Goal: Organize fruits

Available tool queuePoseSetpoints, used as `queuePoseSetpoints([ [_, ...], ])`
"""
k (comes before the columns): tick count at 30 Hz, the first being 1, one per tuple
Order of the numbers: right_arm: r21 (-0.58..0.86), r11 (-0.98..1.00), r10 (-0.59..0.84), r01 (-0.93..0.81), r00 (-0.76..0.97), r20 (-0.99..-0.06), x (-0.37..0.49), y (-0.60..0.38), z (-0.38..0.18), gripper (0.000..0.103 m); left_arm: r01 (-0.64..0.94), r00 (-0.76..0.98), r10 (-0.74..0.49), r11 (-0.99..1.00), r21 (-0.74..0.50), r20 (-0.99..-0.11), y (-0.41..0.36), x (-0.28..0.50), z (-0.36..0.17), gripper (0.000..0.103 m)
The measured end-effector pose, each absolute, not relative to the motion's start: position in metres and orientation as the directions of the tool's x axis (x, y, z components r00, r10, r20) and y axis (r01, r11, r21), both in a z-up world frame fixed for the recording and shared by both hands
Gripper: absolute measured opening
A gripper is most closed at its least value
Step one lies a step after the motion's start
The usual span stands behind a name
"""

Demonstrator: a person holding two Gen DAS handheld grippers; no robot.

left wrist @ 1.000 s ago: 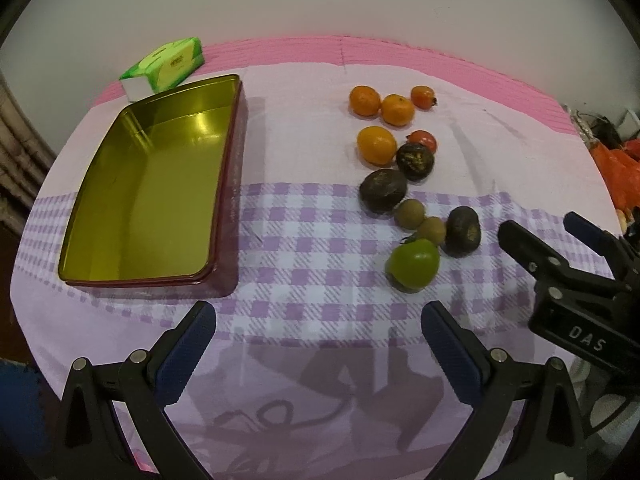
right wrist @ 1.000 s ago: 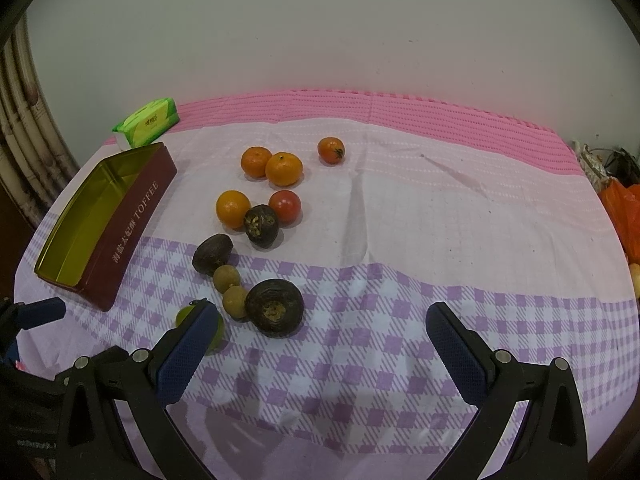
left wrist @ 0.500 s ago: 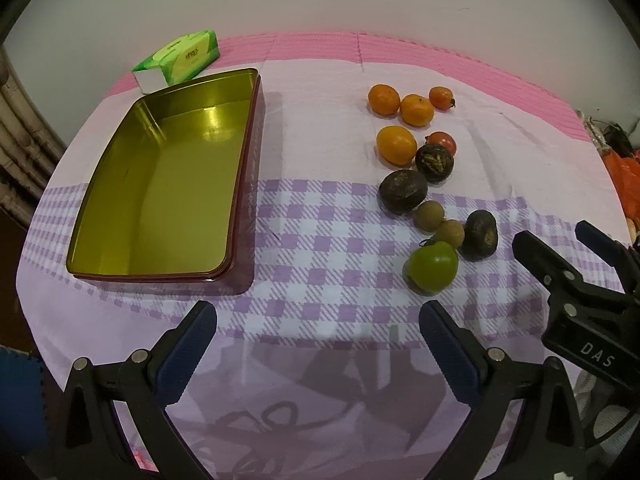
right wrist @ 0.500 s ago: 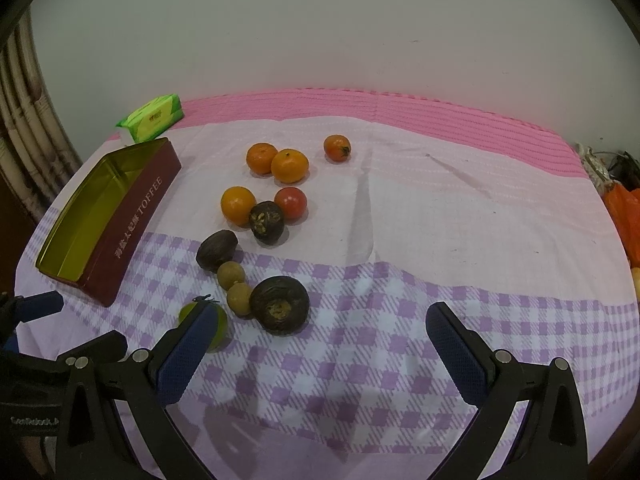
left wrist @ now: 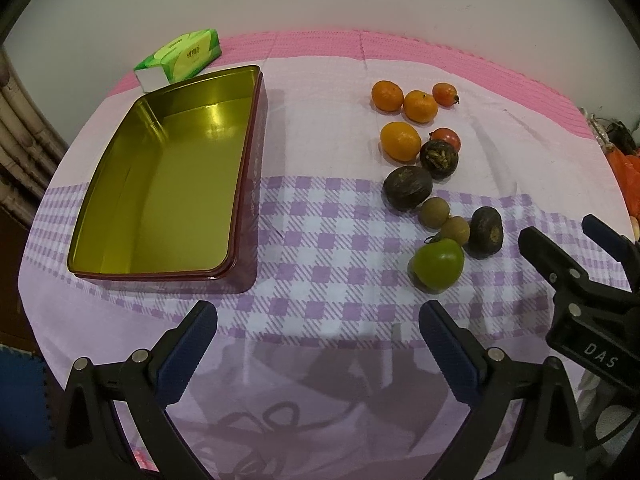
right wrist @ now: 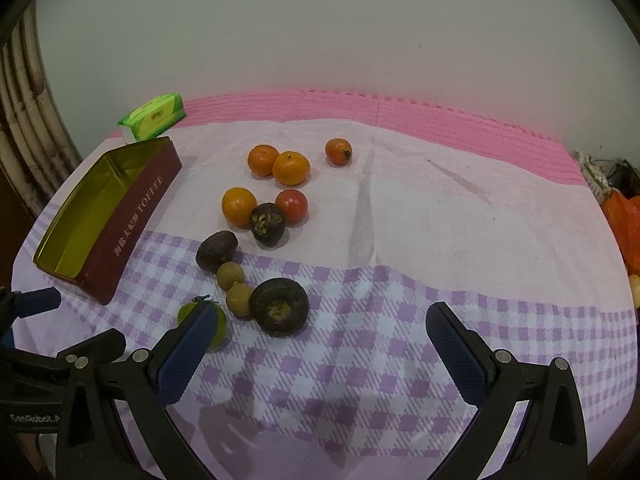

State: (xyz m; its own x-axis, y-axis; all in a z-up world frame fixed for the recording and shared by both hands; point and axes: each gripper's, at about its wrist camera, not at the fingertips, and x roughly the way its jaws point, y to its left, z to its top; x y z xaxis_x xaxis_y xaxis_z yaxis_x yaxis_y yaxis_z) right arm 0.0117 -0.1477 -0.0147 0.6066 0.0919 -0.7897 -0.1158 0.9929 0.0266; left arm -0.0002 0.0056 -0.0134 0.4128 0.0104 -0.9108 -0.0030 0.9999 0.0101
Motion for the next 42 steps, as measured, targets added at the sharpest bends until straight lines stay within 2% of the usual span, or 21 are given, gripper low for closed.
queuePoseSetpoints([
  [22,0.000,0.986,0.097,-0.166,0.577,-0.811,0.014,-0.141,-0.025,0.103,-0.008,0.441,0.051,0.999,0.053,-0.896,0.009,0.002,-0.015,0.100],
  [24,0.009,0.984,0.109,-0.176,0.571,-0.813,0.015,-0.140,-0.026,0.097,0.000,0.438,0.046,0.999,0.052,-0.898,0.009,0.002,-0.017,0.100],
  [26,0.009,0.981,0.120,-0.195,0.566,-0.816,0.017,-0.138,-0.027,0.083,0.008,0.433,0.043,0.999,0.052,-0.900,0.008,0.003,-0.019,0.100],
  [30,0.019,0.973,0.141,-0.229,0.531,-0.835,0.022,-0.133,-0.037,0.080,0.032,0.431,0.029,0.998,0.048,-0.902,0.004,0.004,-0.021,0.100],
  [35,0.026,0.960,0.168,-0.280,0.493,-0.853,0.032,-0.126,-0.049,0.068,0.057,0.427,0.014,0.998,0.042,-0.904,0.000,0.006,-0.025,0.100],
  [42,0.038,0.954,0.178,-0.297,0.461,-0.869,0.044,-0.124,-0.061,0.063,0.085,0.415,-0.003,0.996,0.036,-0.910,-0.006,0.011,-0.030,0.100],
])
